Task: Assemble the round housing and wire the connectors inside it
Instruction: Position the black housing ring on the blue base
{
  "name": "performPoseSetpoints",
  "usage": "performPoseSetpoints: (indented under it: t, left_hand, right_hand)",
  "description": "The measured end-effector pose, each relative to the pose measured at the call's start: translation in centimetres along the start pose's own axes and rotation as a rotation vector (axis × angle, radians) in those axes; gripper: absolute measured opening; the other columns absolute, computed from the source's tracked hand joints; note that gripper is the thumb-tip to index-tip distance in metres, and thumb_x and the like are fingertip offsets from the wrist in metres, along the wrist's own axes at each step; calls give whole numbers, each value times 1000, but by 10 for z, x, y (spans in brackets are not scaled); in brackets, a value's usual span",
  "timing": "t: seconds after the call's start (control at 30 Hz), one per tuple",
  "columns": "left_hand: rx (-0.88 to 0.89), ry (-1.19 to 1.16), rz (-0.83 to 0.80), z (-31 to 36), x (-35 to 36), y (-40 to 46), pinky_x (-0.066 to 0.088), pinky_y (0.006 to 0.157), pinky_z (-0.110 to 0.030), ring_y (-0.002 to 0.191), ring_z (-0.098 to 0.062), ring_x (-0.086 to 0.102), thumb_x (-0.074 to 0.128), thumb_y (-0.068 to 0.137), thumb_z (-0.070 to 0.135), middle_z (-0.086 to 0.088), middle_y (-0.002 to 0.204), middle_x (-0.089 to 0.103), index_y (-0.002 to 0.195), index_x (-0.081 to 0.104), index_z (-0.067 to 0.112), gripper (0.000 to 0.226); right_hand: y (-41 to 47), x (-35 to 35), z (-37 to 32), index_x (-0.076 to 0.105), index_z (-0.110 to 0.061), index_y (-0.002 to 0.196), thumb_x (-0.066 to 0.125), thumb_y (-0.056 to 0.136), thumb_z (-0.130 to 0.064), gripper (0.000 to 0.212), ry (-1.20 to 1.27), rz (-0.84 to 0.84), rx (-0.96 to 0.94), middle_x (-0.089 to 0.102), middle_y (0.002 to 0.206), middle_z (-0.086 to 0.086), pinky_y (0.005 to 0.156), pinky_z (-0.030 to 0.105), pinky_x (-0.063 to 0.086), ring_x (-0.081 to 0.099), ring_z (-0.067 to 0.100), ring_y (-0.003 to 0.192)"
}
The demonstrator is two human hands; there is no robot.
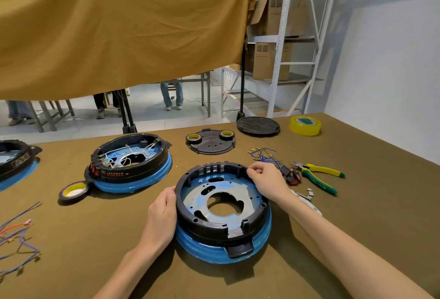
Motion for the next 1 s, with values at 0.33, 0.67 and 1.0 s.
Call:
performPoseSetpoints:
  t: [0.33,0.67,1.0]
  left_hand:
    - [0,12,-38,-4,-5,-6,47,88,-19,106,12,60,25,108,44,20,110,67,126,51,37,33]
    - [19,-32,-27,1,-7,-10,54,73,-28,88,-8,66,25,95,53,12,97,71,108,53,30,39]
    - [28,-59,-34,1,-11,-10,55,66,-22,84,-6,67,27,91,50,-7,93,69,105,49,18,41]
  right_hand:
    - [7,-2,-8,78,-29,111,52,105,-36,27,-36,-139,-24,77,102,-1,88,44,59,70,22,96]
    - [3,4,-10,74,-33,122,48,105,-40,32,-62,-119,-42,77,98,-6,82,42,58,68,15,92]
    - [3,6,-6,77,-35,111,49,104,-38,28,-44,-128,-63,78,95,-3,77,37,56,68,15,87]
Point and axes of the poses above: each hand's wrist, its own y-axis towards the middle knuckle, its own x-axis out of the palm, z = x × y, the point moved 2 cm from there along y, towards the middle knuckle
